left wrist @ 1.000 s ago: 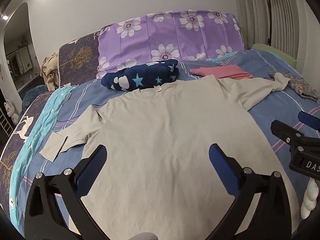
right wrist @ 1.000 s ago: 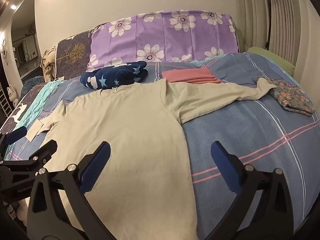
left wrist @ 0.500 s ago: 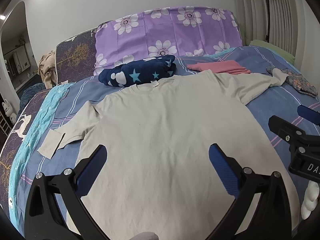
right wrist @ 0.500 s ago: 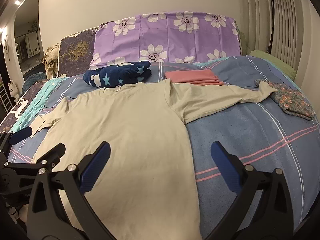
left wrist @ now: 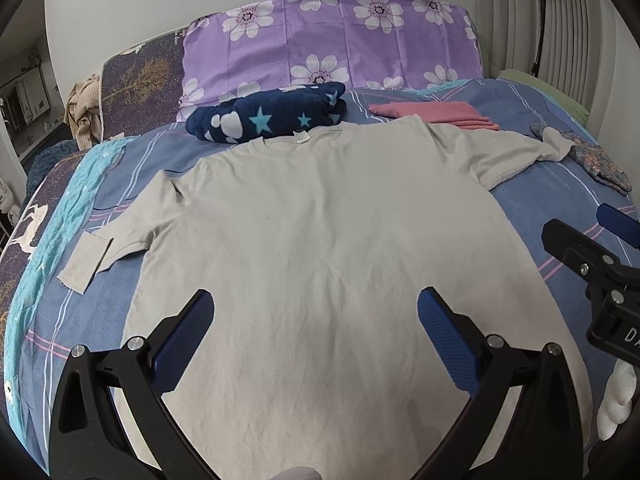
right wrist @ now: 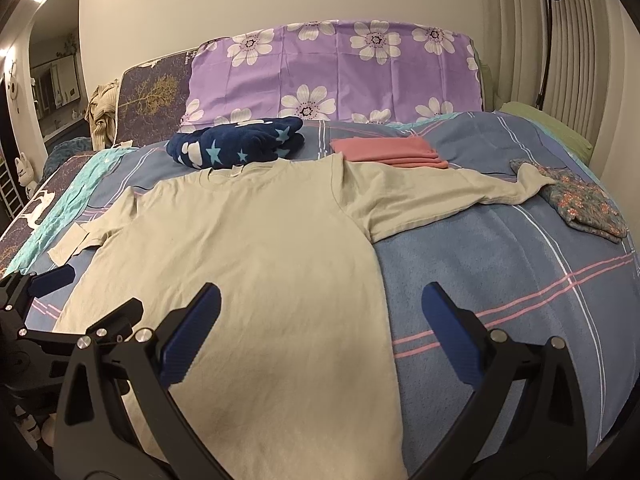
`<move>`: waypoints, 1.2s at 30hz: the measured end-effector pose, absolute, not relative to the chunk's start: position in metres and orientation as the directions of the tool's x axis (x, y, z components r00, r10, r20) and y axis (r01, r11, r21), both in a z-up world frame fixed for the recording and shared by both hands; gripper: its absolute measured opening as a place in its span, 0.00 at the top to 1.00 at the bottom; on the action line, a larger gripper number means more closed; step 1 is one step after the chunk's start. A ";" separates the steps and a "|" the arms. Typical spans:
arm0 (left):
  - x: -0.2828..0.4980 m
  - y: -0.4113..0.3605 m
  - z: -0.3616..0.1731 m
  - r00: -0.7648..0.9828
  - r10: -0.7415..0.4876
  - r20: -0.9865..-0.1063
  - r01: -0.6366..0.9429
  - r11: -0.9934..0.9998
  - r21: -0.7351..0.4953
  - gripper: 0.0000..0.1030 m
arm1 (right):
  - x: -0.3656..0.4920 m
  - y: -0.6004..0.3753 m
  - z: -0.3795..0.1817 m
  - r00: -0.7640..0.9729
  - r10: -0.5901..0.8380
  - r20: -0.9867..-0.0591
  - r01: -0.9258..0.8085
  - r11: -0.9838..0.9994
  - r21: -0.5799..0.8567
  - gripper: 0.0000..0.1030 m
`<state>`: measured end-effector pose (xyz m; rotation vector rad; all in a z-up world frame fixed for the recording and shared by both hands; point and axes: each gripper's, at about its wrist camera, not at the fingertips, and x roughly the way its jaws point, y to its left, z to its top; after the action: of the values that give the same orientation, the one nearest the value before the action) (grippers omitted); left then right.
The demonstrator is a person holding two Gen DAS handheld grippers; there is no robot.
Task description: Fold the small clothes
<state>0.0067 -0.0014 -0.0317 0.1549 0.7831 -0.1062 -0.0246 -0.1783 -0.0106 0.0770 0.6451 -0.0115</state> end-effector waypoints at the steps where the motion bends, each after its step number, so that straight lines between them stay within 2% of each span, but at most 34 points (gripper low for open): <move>1: 0.008 -0.001 -0.033 0.699 -0.041 -0.714 0.154 0.984 0.094 0.01 | -0.024 -0.179 -0.011 0.799 0.012 -0.602 0.035 0.997 0.066 0.02; 36: 0.011 0.000 -0.046 0.696 -0.072 -0.714 0.170 0.983 0.066 0.02 | -0.017 -0.181 -0.014 0.795 -0.001 -0.606 0.042 0.998 0.054 0.02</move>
<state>0.0115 0.0002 -0.0464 0.1311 0.7894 -0.1358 -0.0173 -0.1806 -0.0143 0.0660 0.6510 -0.0234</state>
